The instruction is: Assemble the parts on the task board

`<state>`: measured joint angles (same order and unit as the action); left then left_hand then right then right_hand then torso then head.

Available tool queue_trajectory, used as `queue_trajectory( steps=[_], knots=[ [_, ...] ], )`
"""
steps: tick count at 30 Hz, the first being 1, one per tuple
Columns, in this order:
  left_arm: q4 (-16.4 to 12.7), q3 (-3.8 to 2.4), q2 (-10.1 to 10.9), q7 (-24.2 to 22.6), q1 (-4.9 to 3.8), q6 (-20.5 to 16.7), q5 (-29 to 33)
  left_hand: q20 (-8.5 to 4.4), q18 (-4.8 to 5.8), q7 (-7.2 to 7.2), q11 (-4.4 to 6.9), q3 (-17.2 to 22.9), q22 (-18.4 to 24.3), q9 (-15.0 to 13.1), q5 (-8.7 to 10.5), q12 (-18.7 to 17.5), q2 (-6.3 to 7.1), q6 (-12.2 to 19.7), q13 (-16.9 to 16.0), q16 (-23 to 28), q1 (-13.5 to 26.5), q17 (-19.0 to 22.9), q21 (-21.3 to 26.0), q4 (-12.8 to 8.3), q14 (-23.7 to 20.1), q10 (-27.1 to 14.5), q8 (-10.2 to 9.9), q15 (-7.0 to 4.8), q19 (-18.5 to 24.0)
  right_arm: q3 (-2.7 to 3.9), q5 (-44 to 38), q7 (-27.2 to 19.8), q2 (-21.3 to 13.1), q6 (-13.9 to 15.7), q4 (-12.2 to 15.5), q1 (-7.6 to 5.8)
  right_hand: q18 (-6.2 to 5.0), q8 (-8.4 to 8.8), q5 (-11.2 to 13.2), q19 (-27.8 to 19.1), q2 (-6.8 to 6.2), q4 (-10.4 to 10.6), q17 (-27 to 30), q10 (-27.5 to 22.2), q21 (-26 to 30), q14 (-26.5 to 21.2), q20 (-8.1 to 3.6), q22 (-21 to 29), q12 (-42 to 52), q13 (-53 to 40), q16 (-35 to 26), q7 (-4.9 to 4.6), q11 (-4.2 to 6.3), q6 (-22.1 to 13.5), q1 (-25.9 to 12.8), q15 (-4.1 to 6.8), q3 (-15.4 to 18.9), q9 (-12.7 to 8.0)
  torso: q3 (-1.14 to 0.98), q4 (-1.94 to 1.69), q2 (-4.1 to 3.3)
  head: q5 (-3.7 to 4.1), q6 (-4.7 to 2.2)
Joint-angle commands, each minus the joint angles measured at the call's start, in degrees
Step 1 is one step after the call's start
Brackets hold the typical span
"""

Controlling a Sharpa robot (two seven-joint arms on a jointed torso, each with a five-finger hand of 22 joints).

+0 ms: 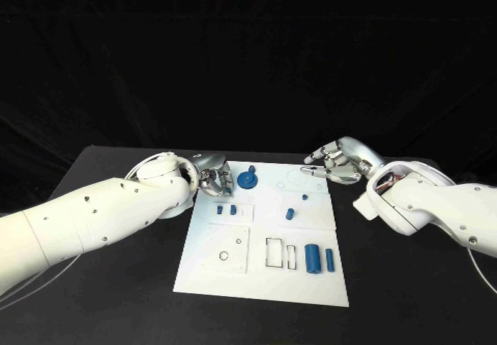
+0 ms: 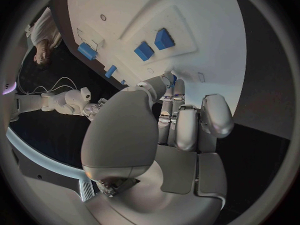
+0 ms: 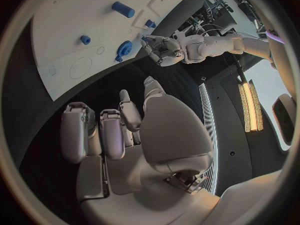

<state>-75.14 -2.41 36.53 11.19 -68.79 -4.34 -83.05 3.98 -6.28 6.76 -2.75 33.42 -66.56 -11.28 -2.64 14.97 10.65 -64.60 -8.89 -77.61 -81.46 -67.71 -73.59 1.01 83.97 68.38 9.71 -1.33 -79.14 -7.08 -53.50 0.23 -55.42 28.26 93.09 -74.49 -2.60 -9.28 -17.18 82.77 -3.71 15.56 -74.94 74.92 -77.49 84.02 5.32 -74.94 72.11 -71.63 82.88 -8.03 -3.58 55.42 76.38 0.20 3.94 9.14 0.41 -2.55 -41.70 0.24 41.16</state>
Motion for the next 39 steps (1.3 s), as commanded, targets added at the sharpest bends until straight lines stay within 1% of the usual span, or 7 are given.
queue_trajectory(
  steps=[1, 10, 14, 17, 28, 33, 39],
  knots=[
    [0.1, 0.0, -0.4, -0.3, 0.04, 1.4, 0.3, 0.02, 1.06, -0.12, -0.04, -0.2, 0.1, 0.0, -0.26, -0.3, -0.08, -0.4, 0.0, 0.0, 0.4, 0.1, -0.2, -0.2, 0.9, 0.4, -0.2, -0.13, -0.2, 0.0, -0.3, -0.5, 0.0, -0.3, 0.1, 0.04, -0.56, -0.26, -0.4, -0.4, 0.42, 0.0, -3.3, -0.1, 0.2, 3.1, 0.14, -7.4, 0.1, -0.1, -0.3, -0.1, 0.15, -0.3, 0.0, 0.55, 0.4, 0.1, -0.01, -0.02, 0.06, 0.05, 0.09],
    [0.3, 0.07, -0.9, -0.5, 0.15, 2.0, 0.3, 0.01, 1.04, -0.13, -0.04, -0.2, 0.1, 0.0, -0.26, -0.5, -0.09, -0.4, 0.1, 0.1, 0.5, 0.2, -0.2, -0.2, 0.8, 0.5, -0.3, -0.12, -0.1, 0.0, -0.3, -0.5, 0.1, -0.3, 0.1, 0.04, -0.56, -0.31, -0.4, -0.4, 0.48, 0.0, -3.2, -0.1, 0.3, 3.1, 0.14, -7.4, 0.1, 0.0, -0.4, -0.09, 0.16, -0.3, 0.0, 0.56, 0.4, 0.1, 0.0, -0.01, 0.1, 0.13, 0.13],
    [0.2, 0.08, -1.0, -0.6, 0.18, 2.1, 0.3, 0.01, 1.04, -0.13, -0.04, -0.2, 0.1, 0.0, -0.26, -0.5, -0.09, -0.4, 0.1, 0.1, 0.5, 0.2, -0.2, -0.2, 0.8, 0.5, -0.3, -0.12, -0.1, 0.0, -0.3, -0.5, 0.1, -0.3, 0.2, 0.04, -0.58, -0.37, -0.4, -0.4, 0.55, 0.0, -3.2, -0.1, 0.4, 3.1, 0.13, -7.4, 0.0, 0.0, -0.4, -0.08, 0.18, -0.3, 0.0, 0.57, 0.5, 0.1, 0.02, -0.09, 0.08, 0.2, 0.2],
    [0.1, 0.09, -1.0, -0.5, 0.19, 2.6, 0.3, 0.01, 1.04, -0.13, -0.04, -0.2, 0.1, 0.0, -0.25, -0.5, -0.1, -0.5, 0.1, 0.1, 0.5, 0.3, -0.1, -0.2, 0.8, 0.5, -0.3, -0.12, -0.1, 0.0, -0.3, -0.5, 0.1, -0.3, 0.1, 0.04, -0.58, -0.37, -0.4, -0.4, 0.55, 0.0, -3.2, -0.1, 0.4, 3.1, 0.13, -7.4, 0.0, 0.0, -0.4, -0.08, 0.18, -0.3, 0.0, 0.57, 0.5, 0.1, 0.02, -0.05, 0.09, 0.14, 0.23],
    [0.0, 0.1, -0.9, 0.0, 0.2, 3.8, 0.3, -0.01, 1.05, -0.17, 0.03, -0.2, 0.1, 0.0, -0.25, -0.6, -0.17, -0.7, 0.0, 0.2, 0.6, 0.4, -0.2, -0.3, 0.8, 0.7, -0.3, -0.15, -0.1, 0.0, -0.3, -0.5, 0.1, -0.3, 0.1, 0.04, -0.58, -0.37, -0.4, -0.4, 0.55, 0.0, -3.2, -0.1, 0.4, 3.1, 0.13, -7.4, 0.0, 0.0, -0.4, -0.08, 0.18, -0.3, 0.0, 0.57, 0.5, 0.1, 0.01, -0.07, 0.09, 0.08, 0.3],
    [-0.1, 0.1, -0.9, 0.1, 0.2, 4.0, 0.3, -0.01, 1.05, -0.17, 0.03, -0.2, 0.1, 0.0, -0.25, -0.6, -0.17, -0.7, 0.0, 0.2, 0.6, 0.4, -0.2, -0.3, 0.8, 0.7, -0.3, -0.15, -0.1, 0.0, -0.3, -0.6, 0.1, -0.3, 0.1, 0.04, -0.58, -0.37, -0.4, -0.4, 0.55, 0.0, -3.2, -0.1, 0.4, 3.1, 0.13, -7.4, 0.0, 0.0, -0.4, -0.08, 0.18, -0.3, 0.0, 0.57, 0.5, 0.1, 0.03, -0.02, 0.1, 0.05, 0.35],
    [-0.1, 0.1, -0.8, 0.2, 0.2, 3.9, 0.3, -0.03, 1.05, -0.21, 0.07, -0.2, 0.1, 0.0, -0.24, -0.7, -0.19, -0.9, 0.0, 0.2, 0.6, 0.4, -0.2, -0.3, 0.7, 0.9, -0.4, -0.19, -0.1, 0.0, -0.3, -0.5, 0.1, -0.3, 0.1, 0.04, -0.58, -0.37, -0.4, -0.4, 0.55, 0.0, -3.2, -0.1, 0.4, 3.1, 0.13, -7.4, 0.0, 0.0, -0.4, -0.08, 0.18, -0.3, 0.0, 0.57, 0.5, 0.1, 0.01, -0.08, 0.09, 0.05, 0.39]
  ],
)
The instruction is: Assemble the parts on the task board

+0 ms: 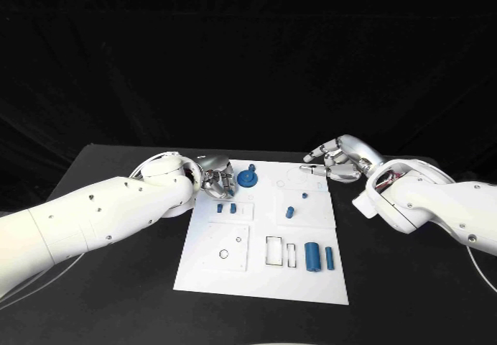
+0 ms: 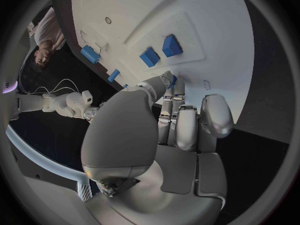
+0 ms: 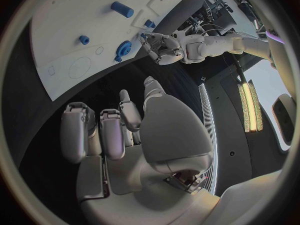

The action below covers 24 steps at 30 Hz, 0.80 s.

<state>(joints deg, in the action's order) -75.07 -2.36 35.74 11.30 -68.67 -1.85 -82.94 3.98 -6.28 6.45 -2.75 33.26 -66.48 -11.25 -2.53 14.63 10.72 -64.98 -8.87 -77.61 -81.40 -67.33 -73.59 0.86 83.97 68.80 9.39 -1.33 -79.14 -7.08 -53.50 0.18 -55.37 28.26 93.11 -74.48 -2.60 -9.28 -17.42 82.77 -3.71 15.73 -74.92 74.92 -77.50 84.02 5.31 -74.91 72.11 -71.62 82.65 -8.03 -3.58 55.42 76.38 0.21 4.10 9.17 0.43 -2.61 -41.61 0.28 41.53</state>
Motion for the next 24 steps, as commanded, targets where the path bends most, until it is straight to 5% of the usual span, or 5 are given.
queue_trajectory(
  steps=[1, 6, 13, 24],
  knots=[
    [-0.2, 0.06, -0.1, 0.2, 0.09, 1.4, 0.2, -0.03, 1.04, 0.1, 0.07, -0.1, 0.0, 0.0, -0.35, -0.3, -0.25, -0.5, -0.1, 0.1, 0.5, 0.0, -0.2, -0.2, 0.7, 0.5, 0.0, -0.19, -0.1, 0.0, -0.3, -0.5, 0.0, -0.3, 0.0, 0.04, -0.58, -0.37, -0.2, -0.4, 0.55, -0.1, -3.2, -0.1, 0.4, 3.1, 0.13, -7.4, 0.0, 0.0, -0.2, -0.08, 0.18, -0.3, 0.0, 0.57, 0.3, 0.1, 0.0, -0.03, -0.01, 0.03, 0.01],
    [-0.1, 0.06, 0.0, 0.2, 0.09, 1.5, 0.3, -0.05, 1.01, 0.25, -0.07, -0.2, 0.1, 0.2, -0.36, -0.8, -0.02, 0.0, 0.0, 0.1, 0.8, 0.0, -0.1, -0.2, 0.7, 0.4, -0.6, -0.13, 0.0, 0.0, -0.3, -0.5, 0.0, -0.3, 0.0, 0.04, -0.58, -0.37, -0.2, -0.4, 0.55, -0.1, -3.2, -0.1, 0.4, 3.1, 0.13, -7.4, 0.0, 0.0, -0.2, -0.08, 0.18, -0.3, 0.0, 0.57, 0.3, 0.1, -0.01, -0.03, -0.01, 0.0, -0.02],
    [0.0, 0.07, -0.1, 0.2, 0.09, 1.5, 0.5, 0.08, 0.94, 0.69, -0.22, -0.2, 0.4, 1.8, -0.36, -2.2, 1.04, 4.5, 0.2, 0.2, 1.7, 0.4, 0.1, -0.2, 0.5, 0.2, -4.0, 0.05, 0.3, 0.0, -0.3, -0.5, 0.0, -0.3, 0.0, 0.04, -0.58, -0.37, -0.2, -0.4, 0.55, -0.1, -3.2, -0.1, 0.4, 3.1, 0.13, -7.4, 0.0, 0.0, -0.2, -0.08, 0.18, -0.3, 0.0, 0.57, 0.3, 0.1, 0.0, 0.02, 0.0, -0.03, 0.01],
    [0.1, 0.07, 0.0, 0.3, 0.09, 1.4, 0.5, 0.08, 0.92, 0.8, -0.32, -0.3, 0.5, 2.1, -0.37, -2.6, 1.28, 4.8, 0.2, 0.4, 1.9, 0.8, 0.2, -0.2, 0.4, 0.3, -4.5, 0.09, 0.4, 0.0, -0.3, -0.5, 0.0, -0.3, -0.1, 0.04, -0.62, -0.4, -0.2, -0.5, 0.59, -0.2, -3.0, -0.2, 0.6, 3.1, 0.13, -7.3, -0.2, 0.2, -0.3, -0.08, 0.18, -0.3, 0.0, 0.58, 0.4, 0.1, -0.01, 0.01, 0.01, -0.02, 0.0]
  ],
)
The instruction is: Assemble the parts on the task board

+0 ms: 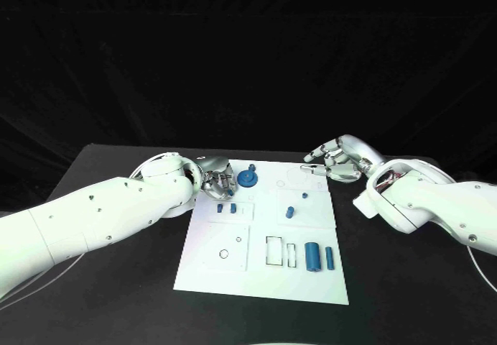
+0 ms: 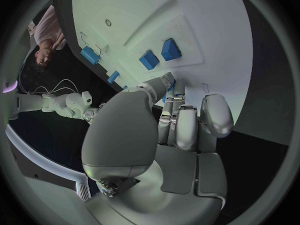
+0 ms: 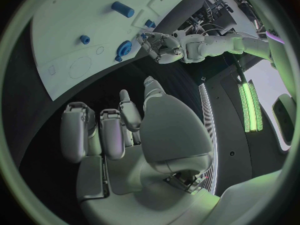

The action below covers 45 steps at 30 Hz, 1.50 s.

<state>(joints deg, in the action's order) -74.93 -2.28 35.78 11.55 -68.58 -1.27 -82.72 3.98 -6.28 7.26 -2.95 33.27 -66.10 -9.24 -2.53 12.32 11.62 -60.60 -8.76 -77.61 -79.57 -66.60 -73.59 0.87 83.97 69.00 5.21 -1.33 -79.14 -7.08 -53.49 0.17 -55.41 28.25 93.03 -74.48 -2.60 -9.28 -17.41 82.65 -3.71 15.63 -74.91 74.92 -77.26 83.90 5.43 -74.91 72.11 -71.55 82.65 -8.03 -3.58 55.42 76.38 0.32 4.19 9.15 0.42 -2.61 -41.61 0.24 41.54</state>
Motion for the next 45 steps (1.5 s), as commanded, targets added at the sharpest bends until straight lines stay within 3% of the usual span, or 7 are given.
queue_trajectory(
  steps=[1, 8, 16, 27, 35, 40, 45],
  knots=[
    [0.0, -0.02, -0.1, 0.1, 0.0, 0.8, 0.3, 0.08, 0.92, -0.01, -0.13, -0.3, 0.1, 0.1, -0.37, -0.3, 0.39, 0.5, 0.1, 0.4, 0.1, 0.1, 0.2, -0.2, 0.4, 0.1, -0.3, 0.09, 0.4, 0.0, -0.3, -0.4, 0.0, -0.3, 0.0, 0.03, -0.62, -0.4, -0.2, -0.4, 0.59, -0.1, -3.1, -0.2, 0.3, 3.2, 0.01, -7.3, -0.2, 0.1, -0.3, -0.08, 0.18, -0.3, 0.0, 0.46, 0.3, 0.1, 0.0, 0.01, 0.02, 0.02, -0.01],
    [0.1, -0.01, 0.1, 0.3, 0.0, 0.7, 0.2, 0.12, 0.9, 0.07, -0.16, -0.3, 0.2, 0.3, -0.37, -0.5, 0.54, 0.7, 0.1, 0.5, 0.1, 0.4, 0.3, -0.3, 0.3, 0.2, -0.6, 0.14, 0.5, 0.0, -0.3, -0.2, 0.0, -0.5, -0.2, 0.03, -0.76, -0.39, -0.2, -0.8, 0.58, -0.1, -2.6, -1.1, 1.0, 3.1, 0.01, -7.0, -1.2, 1.1, -0.6, -0.1, 0.17, -0.4, 0.0, 0.46, 0.4, 0.1, 0.02, -0.01, 0.01, 0.07, -0.01],
    [-0.3, -0.02, 1.1, 0.1, 0.0, -0.2, 0.2, 0.11, 0.85, 0.06, -0.1, -0.2, 0.3, 0.8, -0.37, -1.1, 0.88, 1.7, 0.1, 0.6, 0.1, 0.6, 0.4, -0.5, 0.2, 0.2, -1.5, 0.12, 0.6, 0.0, -3.1, 2.3, 0.1, -4.0, -1.2, 0.04, -2.33, -0.92, 0.4, -4.5, 1.74, -2.2, 5.8, -19.1, 8.8, 1.0, -0.23, -2.6, -31.5, 27.9, -7.6, -0.22, 0.08, -0.3, 5.8, 0.58, -1.2, 0.2, 0.03, 0.04, 0.0, 0.07, -0.05],
    [-1.8, -0.13, 5.2, -1.0, -0.05, -5.5, 3.6, 0.14, 0.84, 0.22, -0.43, 0.3, 0.4, 1.7, -0.38, -2.6, 0.85, 2.6, 0.2, 0.5, 0.1, 0.6, 0.5, -0.6, 0.3, -0.5, -1.1, 0.3, 0.7, 0.0, -23.6, 9.8, 0.5, -12.1, -1.4, 0.36, -0.85, 0.3, 3.0, -0.1, -0.45, -3.4, 3.8, -13.6, 2.5, 2.6, -0.08, -6.8, -54.4, 50.0, -5.7, 0.13, -0.19, 4.3, 12.7, 0.18, -7.6, -0.4, -0.04, 0.03, 0.05, 1.41, -0.56],
    [-4.3, -0.22, 9.7, -9.6, -0.14, -14.0, 32.0, 0.58, -1.1, 0.88, -0.87, -0.2, 9.5, 1.4, -0.39, -1.5, 0.42, -1.5, -0.6, 6.4, 1.0, 10.4, 7.6, -0.1, -3.2, 1.3, 0.7, 0.76, 5.6, -0.04, -37.4, 15.4, 1.5, -15.0, -0.4, 0.89, -0.34, 1.52, 3.8, 1.0, -2.24, -2.6, 3.9, -11.6, 0.2, 2.6, 0.03, -8.2, -58.1, 54.0, -5.4, 0.16, -0.39, 5.2, 11.8, 0.22, -9.0, -0.8, 0.05, 0.1, -0.08, 3.46, -1.01],
    [-7.4, -0.2, 12.2, -16.7, -0.11, -16.6, 51.2, 0.92, -4.03, 1.15, -1.12, -2.3, 24.9, 2.0, -0.47, -0.3, 0.22, -1.4, -1.4, 16.8, 1.9, 24.9, 21.2, 0.2, -10.2, 0.3, 0.4, 1.08, 14.5, -0.1, -41.6, 17.3, 2.2, -15.5, -0.1, 1.33, -0.28, 2.51, 4.2, 1.1, -3.42, -2.0, 3.8, -11.8, 0.1, 2.6, 0.26, -8.5, -59.6, 55.4, -5.3, -0.29, -0.86, 4.6, 10.8, -0.12, -9.0, -1.2, 0.18, 0.0, -0.11, 4.1, -1.01],
    [-10.3, -0.2, 14.5, -21.1, -0.11, -18.5, 62.6, 0.92, -4.34, 1.04, -1.02, -3.3, 27.6, 2.3, -0.4, 0.9, -0.1, -1.5, -2.1, 19.0, 2.0, 27.8, 23.9, 0.0, -11.4, 0.2, 0.4, 1.04, 15.3, -0.13, -43.3, 17.8, 3.0, -15.5, 0.2, 1.75, -0.26, 2.97, 3.8, 1.1, -3.82, -2.0, 3.8, -12.0, 0.0, 2.6, 0.43, -8.6, -60.2, 56.0, -5.2, -0.52, -1.11, 4.4, 10.8, -0.32, -9.3, -1.4, 0.09, 0.02, -0.06, 4.32, -0.8]
  ],
)
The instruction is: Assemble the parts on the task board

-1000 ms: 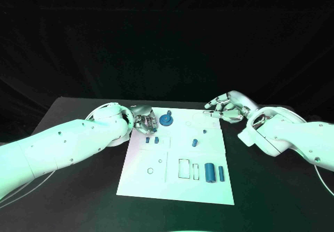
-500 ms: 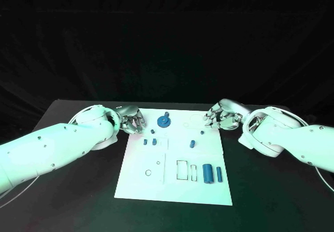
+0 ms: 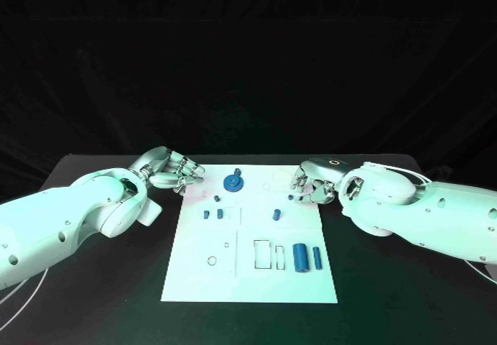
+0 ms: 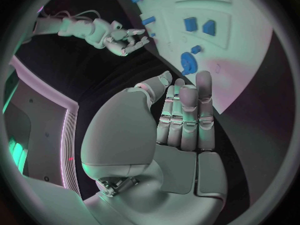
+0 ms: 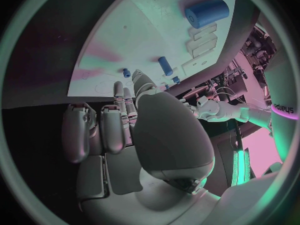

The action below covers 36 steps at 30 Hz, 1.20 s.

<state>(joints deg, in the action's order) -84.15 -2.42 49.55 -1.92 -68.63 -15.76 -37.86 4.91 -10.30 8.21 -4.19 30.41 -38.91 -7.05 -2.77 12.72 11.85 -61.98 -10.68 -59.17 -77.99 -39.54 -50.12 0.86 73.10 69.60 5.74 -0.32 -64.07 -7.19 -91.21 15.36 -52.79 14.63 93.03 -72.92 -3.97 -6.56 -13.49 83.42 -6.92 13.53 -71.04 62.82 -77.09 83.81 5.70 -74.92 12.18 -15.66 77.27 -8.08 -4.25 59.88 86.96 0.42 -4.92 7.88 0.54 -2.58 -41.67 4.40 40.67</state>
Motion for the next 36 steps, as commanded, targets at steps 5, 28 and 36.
queue_trajectory(
  steps=[5, 28, 36],
  knots=[
    [-3.1, -0.06, 2.7, -9.8, -0.11, -5.1, 23.6, -0.06, -0.32, 0.03, 0.32, -0.8, 0.8, 0.2, -0.17, 1.2, -0.61, -0.3, -0.6, 1.3, 0.2, 1.8, 1.1, -0.2, -0.9, -0.3, -0.1, -0.04, 0.2, -0.05, -6.7, 3.0, 1.6, -1.8, -0.3, 0.44, 1.18, 0.42, -0.5, 0.5, -0.47, 0.0, -0.2, 0.3, -0.5, 2.7, 0.25, -8.8, -0.7, 0.7, 0.4, -0.47, -0.47, 0.2, 0.6, -0.46, -0.9, -0.1, 0.0, -0.1, 0.01, 0.41, 0.29],
    [-5.4, -0.06, 4.9, -10.4, -0.2, -4.6, 28.6, 0.0, -0.27, 0.65, -0.09, -1.5, 2.1, 0.8, -0.17, 2.4, -1.15, 0.6, -1.2, 3.8, -0.2, 5.4, 2.9, -0.8, -2.1, -1.7, -0.6, 0.18, -0.3, -0.15, -7.0, 2.7, 4.8, -2.3, -3.9, 1.77, 1.46, 1.15, 1.4, 1.1, -0.09, -0.9, -0.6, 3.2, -1.9, 2.7, 0.02, -9.9, -2.6, 3.9, 1.1, -0.12, -0.04, 2.7, 2.5, -0.12, -10.4, -0.3, -0.1, 0.04, 0.06, 0.44, 0.77],
    [-5.2, -0.06, 5.0, -9.8, -0.21, -4.4, 28.6, 0.03, -0.27, 0.75, -0.17, -1.5, 2.2, 0.9, -0.17, 2.5, -1.18, 0.8, -1.3, 3.9, -0.3, 5.6, 3.1, -0.8, -2.2, -1.9, -0.7, 0.24, -0.4, -0.15, -6.5, 2.3, 4.9, -3.6, -3.9, 2.02, 1.59, 1.14, 1.4, 1.4, -0.84, -1.9, -0.7, 4.4, -2.5, 2.7, -0.12, -10.3, -2.9, 4.5, 1.3, 0.07, 0.21, 3.7, 1.9, 0.04, -13.3, -0.1, -0.11, -0.02, 0.04, 0.43, 0.94]
  ],
)
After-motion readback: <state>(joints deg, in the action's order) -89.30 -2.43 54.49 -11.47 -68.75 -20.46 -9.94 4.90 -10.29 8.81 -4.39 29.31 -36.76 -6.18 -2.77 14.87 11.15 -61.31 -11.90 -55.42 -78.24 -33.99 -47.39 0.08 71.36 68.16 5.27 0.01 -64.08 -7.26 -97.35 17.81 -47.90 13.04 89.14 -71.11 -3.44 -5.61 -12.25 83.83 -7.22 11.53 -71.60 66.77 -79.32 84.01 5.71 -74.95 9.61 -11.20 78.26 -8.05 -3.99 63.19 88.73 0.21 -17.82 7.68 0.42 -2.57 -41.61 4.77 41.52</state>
